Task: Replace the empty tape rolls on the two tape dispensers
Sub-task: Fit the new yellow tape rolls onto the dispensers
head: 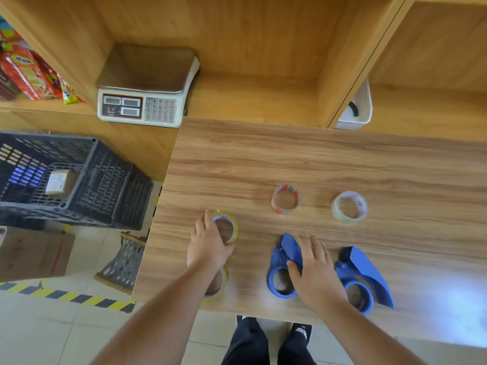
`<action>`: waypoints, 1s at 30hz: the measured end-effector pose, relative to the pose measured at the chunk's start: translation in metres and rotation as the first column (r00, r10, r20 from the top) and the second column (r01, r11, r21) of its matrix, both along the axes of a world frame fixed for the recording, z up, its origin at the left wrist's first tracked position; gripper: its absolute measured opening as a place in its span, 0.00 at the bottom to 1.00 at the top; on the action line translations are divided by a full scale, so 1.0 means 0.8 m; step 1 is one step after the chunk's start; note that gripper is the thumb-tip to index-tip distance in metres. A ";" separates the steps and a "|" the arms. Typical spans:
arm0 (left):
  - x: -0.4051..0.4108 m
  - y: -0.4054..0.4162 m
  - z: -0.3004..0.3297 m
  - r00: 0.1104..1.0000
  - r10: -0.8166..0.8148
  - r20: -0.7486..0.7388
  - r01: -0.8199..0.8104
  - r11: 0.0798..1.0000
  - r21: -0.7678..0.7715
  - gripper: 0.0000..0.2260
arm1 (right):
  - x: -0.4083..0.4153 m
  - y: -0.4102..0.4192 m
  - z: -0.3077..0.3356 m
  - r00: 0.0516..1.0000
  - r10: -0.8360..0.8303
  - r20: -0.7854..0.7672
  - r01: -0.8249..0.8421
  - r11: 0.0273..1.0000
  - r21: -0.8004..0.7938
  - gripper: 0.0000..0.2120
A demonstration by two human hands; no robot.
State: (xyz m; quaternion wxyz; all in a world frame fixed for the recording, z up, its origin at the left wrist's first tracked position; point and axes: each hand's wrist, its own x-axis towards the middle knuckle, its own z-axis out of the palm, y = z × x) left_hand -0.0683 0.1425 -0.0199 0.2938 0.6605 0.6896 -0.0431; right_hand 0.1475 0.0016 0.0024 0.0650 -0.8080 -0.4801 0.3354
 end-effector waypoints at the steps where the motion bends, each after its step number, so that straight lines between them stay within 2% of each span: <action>1: 0.001 0.000 0.001 1.000 0.001 -0.001 -0.001 1.000 0.009 0.54 | 0.000 -0.001 0.001 1.000 -0.002 0.002 0.002 1.000 0.005 0.33; 6: 0.011 -0.012 0.020 0.999 -0.048 0.018 0.046 0.994 0.101 0.52 | 0.005 -0.006 0.009 1.000 -0.029 -0.004 0.029 0.999 0.022 0.31; 12: 0.037 -0.072 0.040 0.972 -0.108 0.208 0.083 0.989 0.124 0.51 | 0.016 -0.019 0.011 0.999 -0.030 -0.016 0.030 1.000 0.006 0.31; 21: 0.073 -0.175 0.041 0.962 -0.103 0.254 0.099 0.995 0.029 0.50 | 0.030 -0.040 0.015 1.000 -0.008 -0.028 0.007 0.999 -0.043 0.27; 30: 0.104 -0.206 0.031 0.967 -0.083 0.242 0.069 0.995 0.066 0.46 | 0.041 -0.055 0.008 0.999 0.030 -0.022 -0.032 0.996 -0.086 0.24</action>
